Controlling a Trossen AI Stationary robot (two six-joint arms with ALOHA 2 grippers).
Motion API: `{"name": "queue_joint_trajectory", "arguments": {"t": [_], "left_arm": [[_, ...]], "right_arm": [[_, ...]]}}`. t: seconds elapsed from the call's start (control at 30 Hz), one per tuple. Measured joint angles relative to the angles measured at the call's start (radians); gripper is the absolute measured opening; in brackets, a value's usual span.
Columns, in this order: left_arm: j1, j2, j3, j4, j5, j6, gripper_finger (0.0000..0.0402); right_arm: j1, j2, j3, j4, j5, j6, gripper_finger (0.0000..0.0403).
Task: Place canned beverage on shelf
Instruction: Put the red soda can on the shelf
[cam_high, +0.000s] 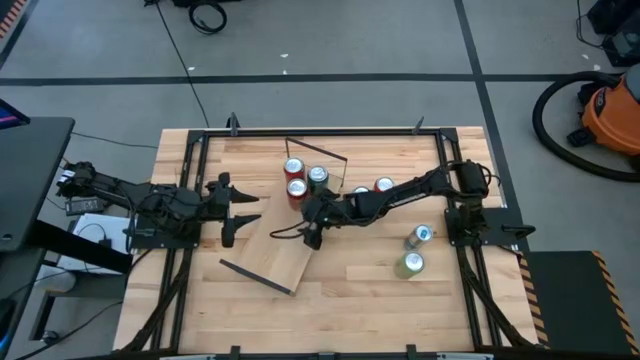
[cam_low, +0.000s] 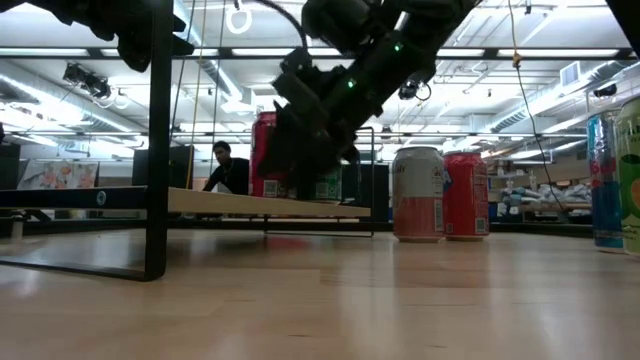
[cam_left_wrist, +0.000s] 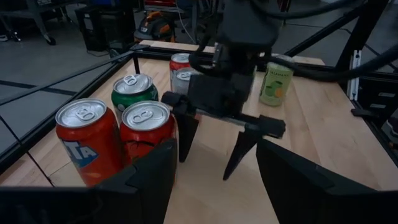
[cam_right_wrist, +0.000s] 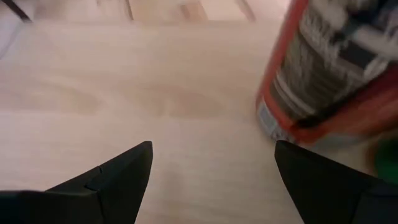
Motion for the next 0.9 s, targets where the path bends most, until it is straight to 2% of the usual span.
{"name": "queue_joint_trajectory", "arguments": {"t": [0.33,0.57,0.9], "left_arm": [[0.006,0.000,0.000,0.000,-0.001,0.001,0.0231],[0.006,0.000,0.000,0.006,-0.001,0.001,0.0231],[0.006,0.000,0.000,0.007,-0.001,0.001,0.0231]], "right_arm": [[0.040,-0.004,0.002,-0.015,0.269,-0.086,0.0348],[0.028,0.000,0.001,0.002,0.269,-0.101,0.0348],[-0.003,0.000,0.001,0.075,0.217,-0.138,0.0348]]}}
